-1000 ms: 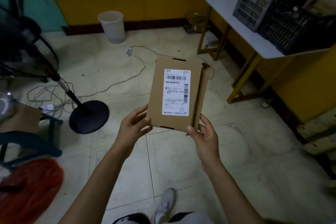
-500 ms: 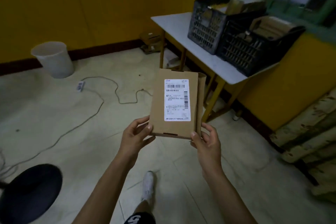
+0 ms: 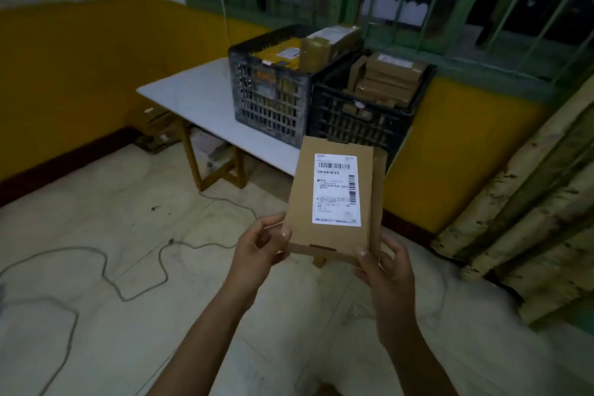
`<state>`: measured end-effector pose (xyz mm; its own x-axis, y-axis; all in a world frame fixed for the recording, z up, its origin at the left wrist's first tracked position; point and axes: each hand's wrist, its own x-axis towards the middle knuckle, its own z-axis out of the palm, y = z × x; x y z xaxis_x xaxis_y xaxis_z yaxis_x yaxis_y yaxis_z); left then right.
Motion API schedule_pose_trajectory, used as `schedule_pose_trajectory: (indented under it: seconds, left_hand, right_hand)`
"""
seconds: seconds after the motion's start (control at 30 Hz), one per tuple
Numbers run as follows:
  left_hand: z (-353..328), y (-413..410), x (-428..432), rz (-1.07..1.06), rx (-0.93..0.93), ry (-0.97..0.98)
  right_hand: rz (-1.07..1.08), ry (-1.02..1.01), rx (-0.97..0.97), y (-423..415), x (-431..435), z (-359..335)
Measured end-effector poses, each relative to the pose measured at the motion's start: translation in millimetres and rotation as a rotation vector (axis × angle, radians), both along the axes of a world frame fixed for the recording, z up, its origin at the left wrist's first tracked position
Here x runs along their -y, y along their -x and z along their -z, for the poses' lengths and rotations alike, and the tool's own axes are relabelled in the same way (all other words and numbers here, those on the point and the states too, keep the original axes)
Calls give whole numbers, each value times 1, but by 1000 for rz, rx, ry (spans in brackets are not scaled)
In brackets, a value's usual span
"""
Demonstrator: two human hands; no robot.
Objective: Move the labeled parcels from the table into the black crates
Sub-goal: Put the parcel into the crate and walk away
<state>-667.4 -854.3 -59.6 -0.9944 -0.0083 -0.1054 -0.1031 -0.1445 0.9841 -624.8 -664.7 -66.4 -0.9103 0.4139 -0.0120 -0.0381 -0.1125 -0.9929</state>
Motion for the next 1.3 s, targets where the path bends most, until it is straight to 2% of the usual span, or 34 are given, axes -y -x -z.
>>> schedule_pose_trajectory:
  seconds: [0.3, 0.5, 0.7, 0.83, 1.0, 1.17, 1.3]
  left_hand:
    - [-6, 191, -50, 150, 7, 17]
    - [-37, 334, -90, 201, -38, 35]
    - [-68, 457, -121, 262, -89, 111]
    - [-87, 539, -142, 399, -91, 224]
    - [-86, 603, -170, 461, -159, 373]
    - [-63, 631, -180, 531, -90, 308]
    - [-51, 644, -181, 566, -110, 322]
  right_hand:
    - [209, 92, -59, 180, -40, 6]
    - [219, -29, -95, 315, -84, -35]
    - [136, -38, 61, 419, -126, -74]
    - [96, -20, 216, 480, -152, -95]
    - [222, -61, 325, 527, -170, -107]
    - [269, -74, 461, 548, -173, -93]
    - [282, -63, 447, 553, -173, -80]
